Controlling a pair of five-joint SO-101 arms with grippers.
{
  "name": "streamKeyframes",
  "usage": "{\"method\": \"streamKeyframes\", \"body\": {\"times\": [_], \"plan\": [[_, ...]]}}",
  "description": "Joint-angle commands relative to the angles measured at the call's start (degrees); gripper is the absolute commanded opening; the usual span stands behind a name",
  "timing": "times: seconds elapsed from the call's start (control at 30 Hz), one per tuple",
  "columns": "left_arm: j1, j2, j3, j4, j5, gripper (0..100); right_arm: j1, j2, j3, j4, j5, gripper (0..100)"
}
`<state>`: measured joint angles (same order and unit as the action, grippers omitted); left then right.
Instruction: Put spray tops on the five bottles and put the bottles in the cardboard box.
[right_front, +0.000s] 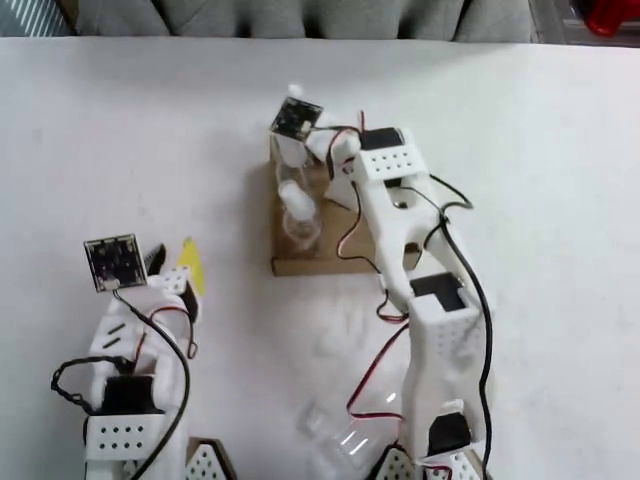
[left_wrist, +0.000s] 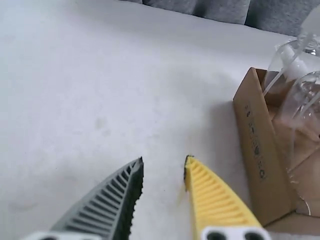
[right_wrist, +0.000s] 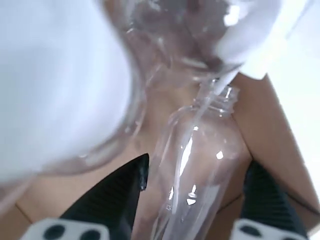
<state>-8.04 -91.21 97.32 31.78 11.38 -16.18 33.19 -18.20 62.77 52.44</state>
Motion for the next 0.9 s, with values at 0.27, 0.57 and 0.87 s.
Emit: {"method": "streamKeyframes", "body": {"times": [0.27,0.57,0.87], "plan": [[-0.66,0.66,-0.44,-1.85,0.79,14,0.57,2.59,-4.66,3.47,0.18,1.5],[-0.66,0.66,-0.44,-1.93,0.79,14,1.1,1.63,-5.01,3.47,-0.97,1.6],[-0.66,0.66,-0.44,-1.93,0.79,14,3.21,-1.71,-7.47,3.82,-12.48,1.6]]}}
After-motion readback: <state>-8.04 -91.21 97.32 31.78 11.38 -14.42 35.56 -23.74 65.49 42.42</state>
